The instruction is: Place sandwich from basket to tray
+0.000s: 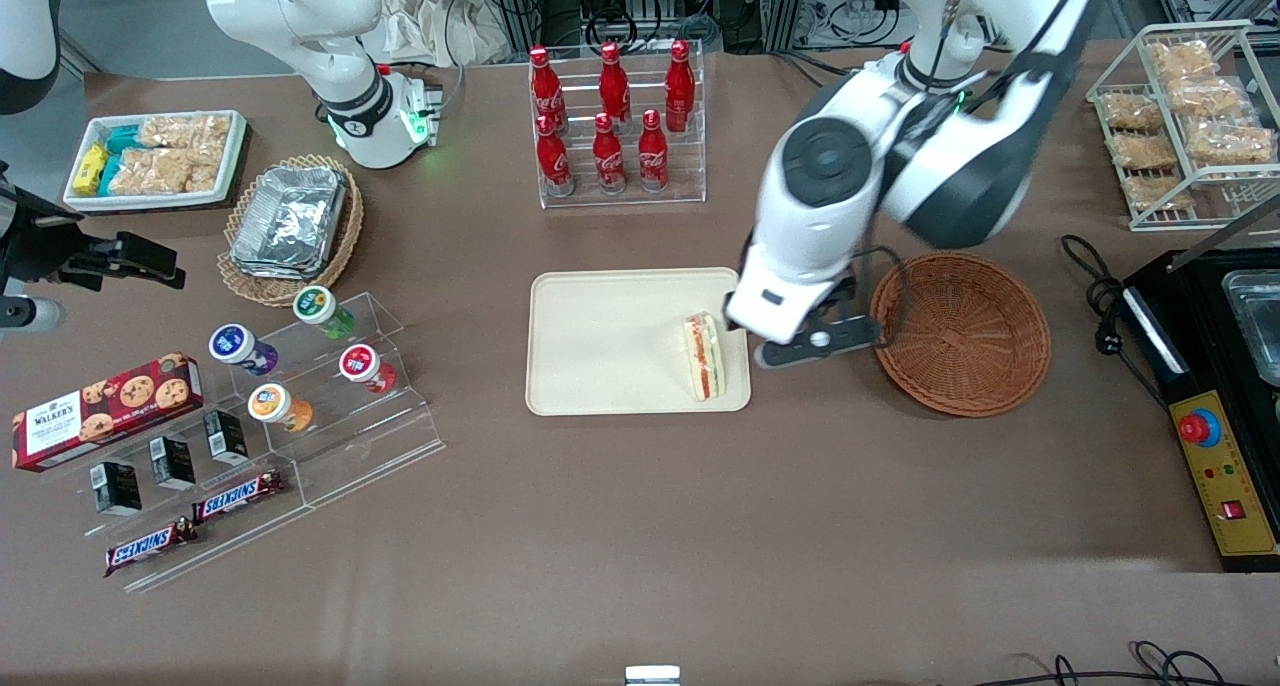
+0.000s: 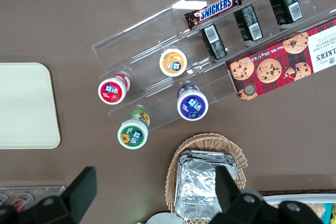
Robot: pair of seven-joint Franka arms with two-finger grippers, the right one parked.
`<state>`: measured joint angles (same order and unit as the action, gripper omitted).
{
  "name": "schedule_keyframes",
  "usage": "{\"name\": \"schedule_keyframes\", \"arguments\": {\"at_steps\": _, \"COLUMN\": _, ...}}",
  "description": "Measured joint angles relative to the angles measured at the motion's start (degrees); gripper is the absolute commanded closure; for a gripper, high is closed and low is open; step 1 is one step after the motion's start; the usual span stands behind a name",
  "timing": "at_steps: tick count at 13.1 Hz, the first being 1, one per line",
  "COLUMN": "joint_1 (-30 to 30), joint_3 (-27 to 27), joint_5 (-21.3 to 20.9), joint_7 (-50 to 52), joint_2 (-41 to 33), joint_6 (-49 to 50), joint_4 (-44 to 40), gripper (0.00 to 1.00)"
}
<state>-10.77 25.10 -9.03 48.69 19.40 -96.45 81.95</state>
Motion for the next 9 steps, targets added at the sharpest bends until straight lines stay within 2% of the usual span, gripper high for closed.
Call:
{"name": "schedule_keyframes", "arguments": {"at_steps": 3, "joint_1": 0.2, "joint_3": -10.4, "joint_5": 6.1, "joint_7": -14.9, "joint_2": -9.5, "joint_6": 8.0, "joint_4": 0.0, "gripper": 0.0}}
{"name": "schedule_keyframes", "arguments": {"at_steps": 6, "joint_1": 0.3, "joint_3": -18.3, "joint_5": 7.0, "joint_7": -29.1, "joint_2": -14.7, "joint_6": 12.1, "joint_4": 0.7, "gripper": 0.0}}
{"name": "schedule_keyframes", "arguments": {"at_steps": 9, "joint_1": 0.3, "joint_3": -25.0, "joint_5": 7.1, "joint_7": -43.8, "joint_2": -16.0, "joint_6": 12.2, "joint_4": 2.3, "gripper": 0.0}}
